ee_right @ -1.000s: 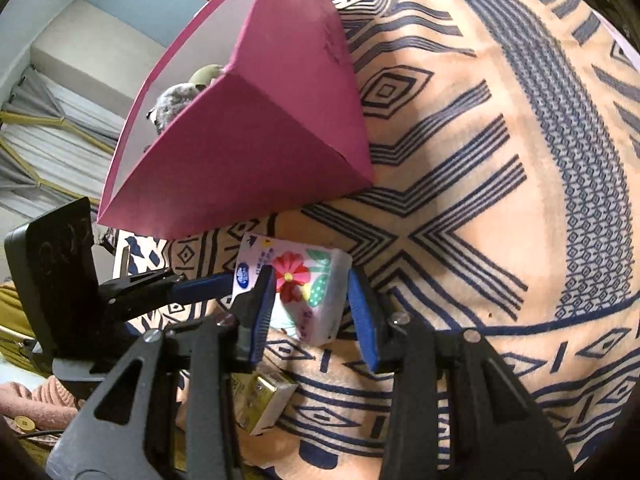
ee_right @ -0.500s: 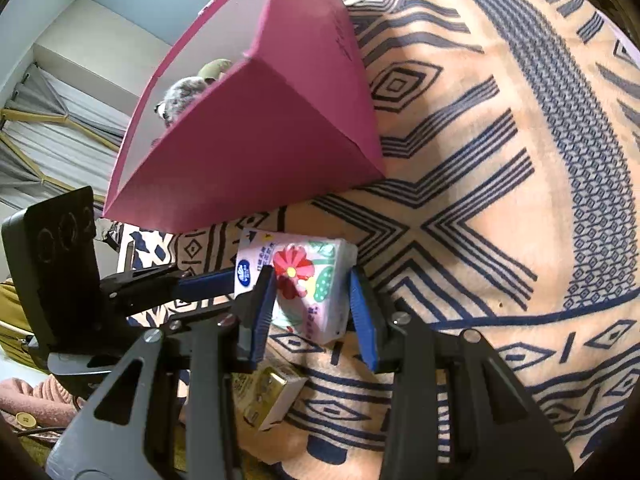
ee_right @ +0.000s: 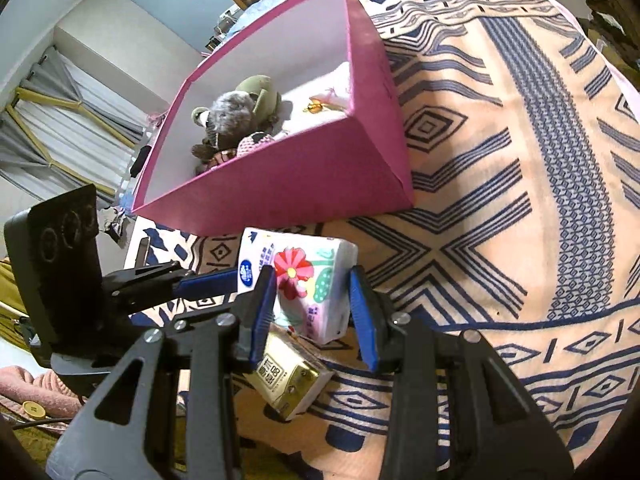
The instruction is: Organize objects
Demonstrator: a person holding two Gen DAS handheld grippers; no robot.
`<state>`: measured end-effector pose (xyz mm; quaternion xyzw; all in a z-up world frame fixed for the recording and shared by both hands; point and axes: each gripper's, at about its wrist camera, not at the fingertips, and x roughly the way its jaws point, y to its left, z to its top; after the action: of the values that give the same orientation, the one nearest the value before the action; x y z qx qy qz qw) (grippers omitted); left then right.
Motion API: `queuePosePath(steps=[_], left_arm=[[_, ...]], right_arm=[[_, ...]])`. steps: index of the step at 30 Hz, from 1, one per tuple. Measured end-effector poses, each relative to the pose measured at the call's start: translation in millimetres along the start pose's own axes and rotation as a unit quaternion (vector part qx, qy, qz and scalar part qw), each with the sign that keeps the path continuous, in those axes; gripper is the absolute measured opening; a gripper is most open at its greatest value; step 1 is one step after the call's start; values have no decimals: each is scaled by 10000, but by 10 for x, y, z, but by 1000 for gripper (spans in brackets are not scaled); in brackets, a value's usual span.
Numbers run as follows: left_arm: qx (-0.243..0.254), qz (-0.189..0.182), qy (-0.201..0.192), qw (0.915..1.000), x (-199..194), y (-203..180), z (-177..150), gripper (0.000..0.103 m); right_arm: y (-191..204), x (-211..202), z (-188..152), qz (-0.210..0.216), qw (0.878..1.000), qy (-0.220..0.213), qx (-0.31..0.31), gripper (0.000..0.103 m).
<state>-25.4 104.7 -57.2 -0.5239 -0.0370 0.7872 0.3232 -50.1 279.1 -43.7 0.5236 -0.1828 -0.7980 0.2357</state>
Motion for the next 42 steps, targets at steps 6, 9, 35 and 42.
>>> queuePosePath(steps=[6,9,35,42], left_arm=[[52,17,-84,9999,-70,-49,23,33],[80,25,-135,9999,-104,-79,45,33],[199,119,-530,9983,-373,-153,138,33],[206,140,-606,9979,-430,-166,160,33]], right_arm=[[28,-19,48,-4,10000,-57,-65,40],[44,-84,13,5,9999,-97,-95,40],[313,-378,142,56,9983,-407,-408,40],[360,-411,173,60,9978,-470,-472,40]])
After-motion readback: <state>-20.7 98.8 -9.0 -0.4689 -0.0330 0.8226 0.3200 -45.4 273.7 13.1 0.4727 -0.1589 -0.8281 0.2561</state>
